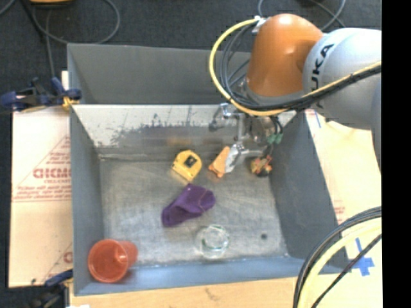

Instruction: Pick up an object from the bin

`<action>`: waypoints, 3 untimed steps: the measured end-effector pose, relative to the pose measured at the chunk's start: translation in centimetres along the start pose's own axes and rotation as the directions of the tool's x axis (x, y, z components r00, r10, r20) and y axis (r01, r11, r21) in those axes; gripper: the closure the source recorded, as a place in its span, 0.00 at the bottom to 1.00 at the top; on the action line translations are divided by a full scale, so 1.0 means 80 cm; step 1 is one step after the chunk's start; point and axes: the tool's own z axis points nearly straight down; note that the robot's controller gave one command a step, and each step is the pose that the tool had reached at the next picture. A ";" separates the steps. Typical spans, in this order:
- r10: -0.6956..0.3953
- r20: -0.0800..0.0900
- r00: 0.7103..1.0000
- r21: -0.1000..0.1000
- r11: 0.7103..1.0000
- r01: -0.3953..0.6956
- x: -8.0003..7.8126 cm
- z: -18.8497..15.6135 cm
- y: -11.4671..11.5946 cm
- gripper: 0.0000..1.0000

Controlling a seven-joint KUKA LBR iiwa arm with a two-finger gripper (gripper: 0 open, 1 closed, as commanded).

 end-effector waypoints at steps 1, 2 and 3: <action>0.000 0.000 1.000 0.000 1.000 0.000 0.000 0.000 0.000 0.00; 0.134 0.018 0.991 0.006 0.991 -0.135 0.003 0.122 0.038 1.00; 0.134 0.018 0.991 0.006 0.991 -0.134 0.003 0.122 0.038 1.00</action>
Offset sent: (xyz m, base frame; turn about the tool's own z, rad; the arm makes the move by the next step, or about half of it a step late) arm -0.0199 0.0346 -0.1189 0.1337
